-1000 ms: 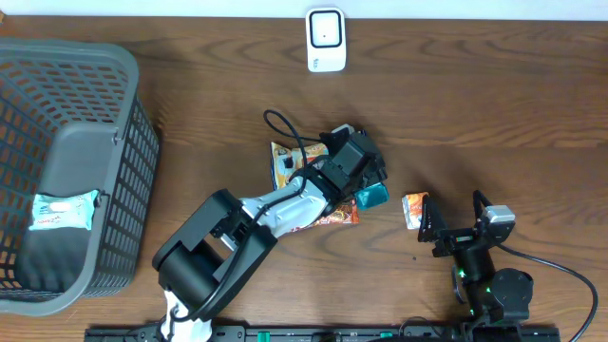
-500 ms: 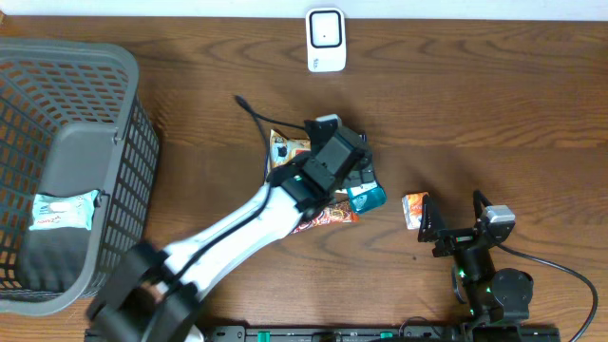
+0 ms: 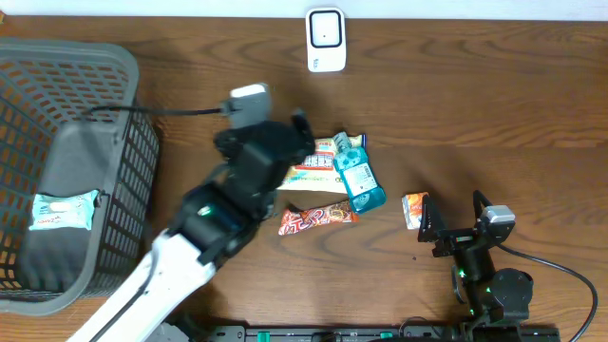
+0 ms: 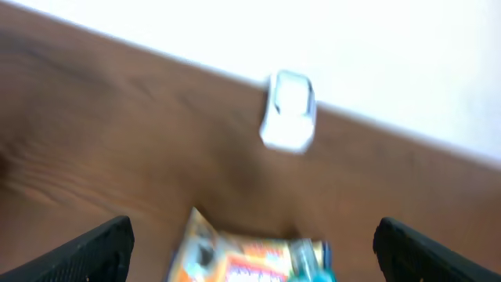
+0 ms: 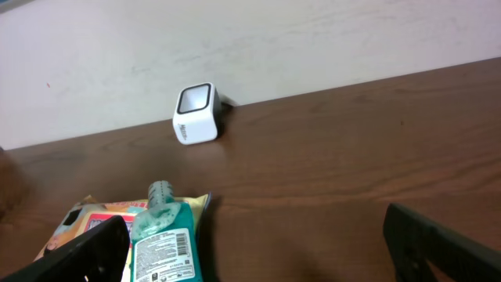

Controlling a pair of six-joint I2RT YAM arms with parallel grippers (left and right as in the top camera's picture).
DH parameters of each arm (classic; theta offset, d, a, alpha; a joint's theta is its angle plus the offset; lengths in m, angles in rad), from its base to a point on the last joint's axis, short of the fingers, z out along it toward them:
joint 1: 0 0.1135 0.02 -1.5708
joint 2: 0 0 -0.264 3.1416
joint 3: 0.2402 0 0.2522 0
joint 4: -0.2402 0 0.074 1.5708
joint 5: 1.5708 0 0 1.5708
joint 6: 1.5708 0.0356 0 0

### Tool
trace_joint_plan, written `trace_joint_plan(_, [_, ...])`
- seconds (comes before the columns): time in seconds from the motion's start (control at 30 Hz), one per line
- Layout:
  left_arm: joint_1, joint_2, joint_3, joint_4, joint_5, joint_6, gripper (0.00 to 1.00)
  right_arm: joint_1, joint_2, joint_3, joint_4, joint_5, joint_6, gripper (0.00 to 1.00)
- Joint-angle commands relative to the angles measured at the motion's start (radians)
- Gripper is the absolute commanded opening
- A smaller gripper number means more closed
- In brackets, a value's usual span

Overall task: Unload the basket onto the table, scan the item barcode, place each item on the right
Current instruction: 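Reach the left gripper into the basket and grasp the mint wipes pack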

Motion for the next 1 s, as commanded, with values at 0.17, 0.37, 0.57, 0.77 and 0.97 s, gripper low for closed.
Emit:
trace_joint_plan(0.17, [0.203,-0.235,0.008,0.018,-0.211,0.164,0.98,0.011,-0.004,-0.002,-0.003,0.004,0.005,0.99])
trace_joint_plan(0.37, [0.368,-0.34,0.008,0.04,-0.211,0.264,0.98,0.011,-0.004,-0.002,-0.003,0.004,0.005,0.99])
trace_joint_plan(0.57, [0.592,-0.344,0.008,0.002,-0.21,0.164,0.98,0.011,-0.004,-0.002,-0.003,0.004,0.005,0.99])
trace_joint_plan(0.77, [0.836,-0.234,0.008,-0.27,-0.169,-0.21,0.98,0.011,-0.004,-0.002,-0.003,0.004,0.005,0.99])
trace_joint_plan(0.97, [1.049,-0.036,0.008,-0.415,0.05,-0.311,0.98,0.011,-0.004,-0.002,-0.003,0.004,0.005,0.99])
